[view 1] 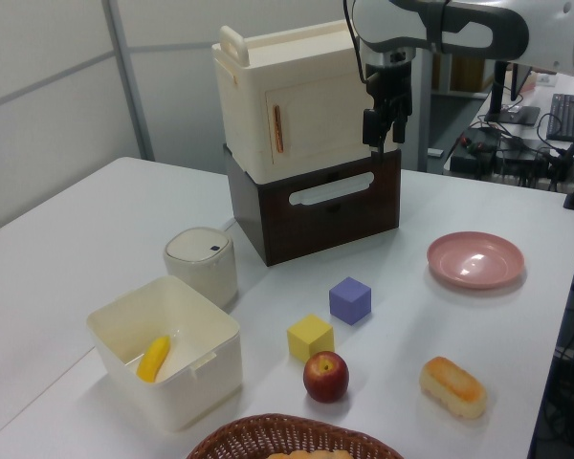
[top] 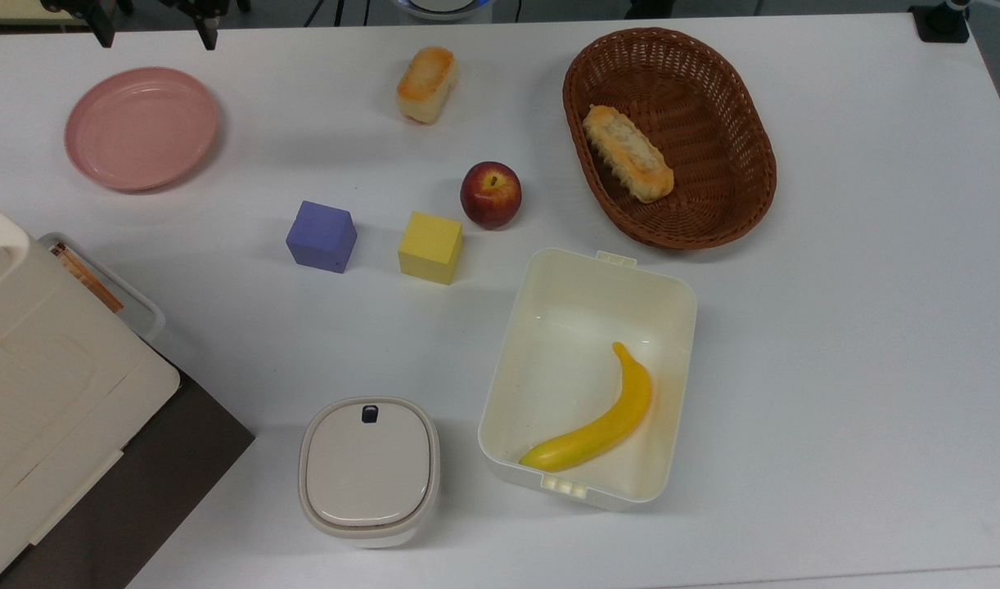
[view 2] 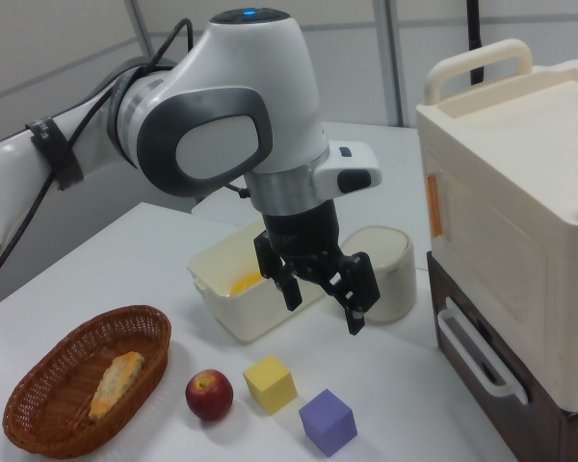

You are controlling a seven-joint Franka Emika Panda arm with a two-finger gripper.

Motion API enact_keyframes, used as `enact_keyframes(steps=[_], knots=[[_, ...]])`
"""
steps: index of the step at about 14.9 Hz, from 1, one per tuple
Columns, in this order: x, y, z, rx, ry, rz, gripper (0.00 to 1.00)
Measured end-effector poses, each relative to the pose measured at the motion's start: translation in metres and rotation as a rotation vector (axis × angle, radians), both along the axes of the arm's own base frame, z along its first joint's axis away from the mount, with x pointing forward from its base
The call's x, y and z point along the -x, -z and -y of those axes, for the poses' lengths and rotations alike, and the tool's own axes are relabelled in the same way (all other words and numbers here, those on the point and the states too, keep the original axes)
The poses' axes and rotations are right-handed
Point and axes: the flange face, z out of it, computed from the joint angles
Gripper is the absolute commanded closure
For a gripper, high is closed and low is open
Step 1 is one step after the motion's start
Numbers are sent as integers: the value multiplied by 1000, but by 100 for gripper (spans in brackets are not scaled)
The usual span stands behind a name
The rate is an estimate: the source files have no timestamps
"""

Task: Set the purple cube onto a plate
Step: 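Move the open gripper from above the cabinet toward the purple cube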

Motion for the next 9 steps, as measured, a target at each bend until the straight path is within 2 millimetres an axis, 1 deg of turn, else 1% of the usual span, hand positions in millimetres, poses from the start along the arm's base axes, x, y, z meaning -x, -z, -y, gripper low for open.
enact_keyframes(steps=[2, 3, 5, 6, 9], knots=[[-4, 1, -11, 11, -35, -7, 0], [-12, 5, -33, 41, -81, -24, 0], [-23, 10, -65, 59, -132, -39, 0], [-25, 14, -72, 59, -144, -46, 0], [-26, 21, -74, 55, -147, -59, 0]])
